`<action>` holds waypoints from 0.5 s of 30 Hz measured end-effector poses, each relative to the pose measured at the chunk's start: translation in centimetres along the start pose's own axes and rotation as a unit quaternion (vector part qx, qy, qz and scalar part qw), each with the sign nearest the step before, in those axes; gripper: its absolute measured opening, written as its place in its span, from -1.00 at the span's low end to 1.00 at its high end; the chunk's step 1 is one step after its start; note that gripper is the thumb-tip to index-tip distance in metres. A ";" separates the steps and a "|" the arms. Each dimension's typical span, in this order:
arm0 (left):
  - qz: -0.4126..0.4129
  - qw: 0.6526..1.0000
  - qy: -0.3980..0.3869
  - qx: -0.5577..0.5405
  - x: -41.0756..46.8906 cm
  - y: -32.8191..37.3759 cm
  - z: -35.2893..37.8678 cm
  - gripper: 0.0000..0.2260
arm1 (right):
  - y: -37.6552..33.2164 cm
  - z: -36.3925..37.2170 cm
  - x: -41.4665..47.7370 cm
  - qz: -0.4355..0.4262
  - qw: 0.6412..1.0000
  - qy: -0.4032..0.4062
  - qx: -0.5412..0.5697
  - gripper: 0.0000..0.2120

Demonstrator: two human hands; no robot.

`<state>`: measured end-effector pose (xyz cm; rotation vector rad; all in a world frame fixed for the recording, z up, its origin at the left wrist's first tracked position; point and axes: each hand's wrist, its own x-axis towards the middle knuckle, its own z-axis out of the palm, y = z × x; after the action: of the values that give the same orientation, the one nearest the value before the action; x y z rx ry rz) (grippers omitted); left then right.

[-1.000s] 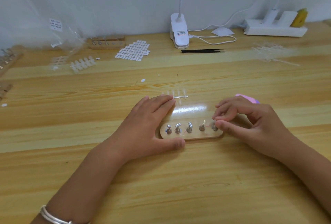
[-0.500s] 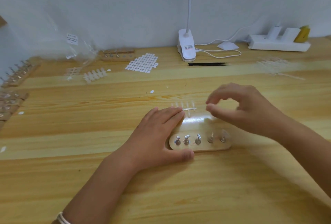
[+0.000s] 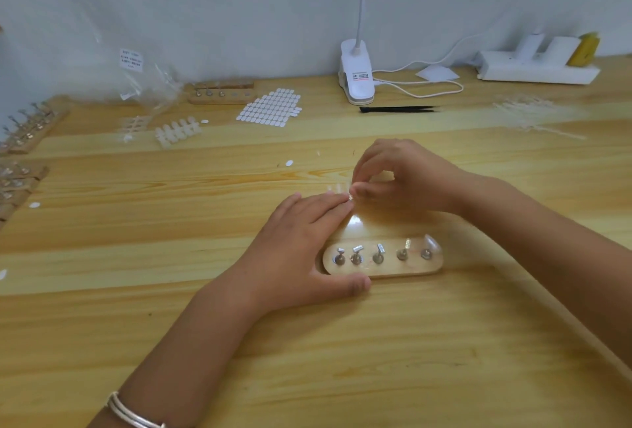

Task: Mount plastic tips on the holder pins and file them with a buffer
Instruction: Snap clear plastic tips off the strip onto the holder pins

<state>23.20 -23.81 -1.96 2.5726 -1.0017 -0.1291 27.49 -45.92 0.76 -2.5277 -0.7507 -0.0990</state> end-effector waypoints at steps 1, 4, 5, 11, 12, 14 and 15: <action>0.000 1.000 0.000 -0.001 0.0 0.0 0.0 -0.05 | 0.1 0.4 -0.1 0.007 1.000 0.017 0.005 -0.87; 0.001 1.000 0.002 -0.002 0.0 0.0 0.0 -0.07 | 0.3 1.0 -0.2 0.019 0.998 0.053 0.013 -0.87; 0.001 1.000 0.002 -0.001 0.0 0.0 -0.1 -0.08 | 0.4 1.0 -0.3 0.017 0.998 0.053 0.014 -0.88; 0.000 1.000 -0.003 -0.006 -0.1 0.0 -0.2 -0.10 | 0.6 0.8 -1.3 0.026 0.996 0.045 0.066 -0.91; -0.001 1.000 -0.004 -0.009 -0.1 0.0 -0.2 -0.10 | 0.6 0.8 -1.5 0.037 0.994 0.048 0.087 -0.91; -0.002 1.000 -0.007 -0.015 -0.1 0.0 -0.2 -0.08 | 0.4 0.4 -1.6 0.068 0.987 0.056 0.136 -0.92; -0.002 1.000 -0.007 -0.017 -0.1 0.0 -0.2 -0.07 | 0.3 0.1 -1.7 0.086 0.981 0.067 0.163 -0.92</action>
<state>23.17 -23.64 -1.82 2.5468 -0.9911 -0.1652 26.20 -46.89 0.22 -2.2343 -0.4518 -0.0797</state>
